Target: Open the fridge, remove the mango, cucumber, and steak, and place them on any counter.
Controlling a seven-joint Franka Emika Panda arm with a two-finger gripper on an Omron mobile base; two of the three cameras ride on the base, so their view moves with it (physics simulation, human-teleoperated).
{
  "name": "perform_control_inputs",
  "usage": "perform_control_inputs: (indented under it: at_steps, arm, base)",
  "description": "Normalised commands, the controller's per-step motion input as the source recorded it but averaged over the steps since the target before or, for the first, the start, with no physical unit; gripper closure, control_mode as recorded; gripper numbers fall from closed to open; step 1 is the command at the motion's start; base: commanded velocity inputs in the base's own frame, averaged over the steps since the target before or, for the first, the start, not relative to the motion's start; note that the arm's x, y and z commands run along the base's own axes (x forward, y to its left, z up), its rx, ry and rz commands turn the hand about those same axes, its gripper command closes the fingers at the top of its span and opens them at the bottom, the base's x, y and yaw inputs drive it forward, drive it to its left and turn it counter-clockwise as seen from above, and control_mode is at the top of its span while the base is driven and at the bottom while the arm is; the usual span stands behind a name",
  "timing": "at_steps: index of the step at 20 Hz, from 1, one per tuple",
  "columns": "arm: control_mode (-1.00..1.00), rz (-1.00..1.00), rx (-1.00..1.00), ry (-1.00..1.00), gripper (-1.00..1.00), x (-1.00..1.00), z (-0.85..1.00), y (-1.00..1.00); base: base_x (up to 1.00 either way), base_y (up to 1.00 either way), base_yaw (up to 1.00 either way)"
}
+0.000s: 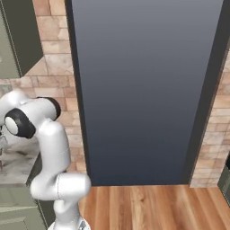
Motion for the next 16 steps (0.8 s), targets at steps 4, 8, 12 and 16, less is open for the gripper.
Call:
perform_control_inputs:
  at_steps: [4, 8, 12, 16]
  arm:
    - [-1.00, 0.01, 0.00, -0.16, -1.00, -0.14, 0.24, -0.05]
    - [-1.00, 0.01, 0.01, -0.10, -1.00, -0.29, 0.48, -0.26]
    - [-1.00, 0.00, 0.05, -0.07, -1.00, -0.28, 0.54, -0.60]
    - [-1.00, 0.00, 0.05, -0.13, -1.00, -0.33, 0.34, -0.77]
  base:
    - [0.00, 0.00, 0.00]
    - [0.00, 0.00, 0.00]
    - [0.00, 0.00, 0.00]
    - [0.00, 0.00, 0.00]
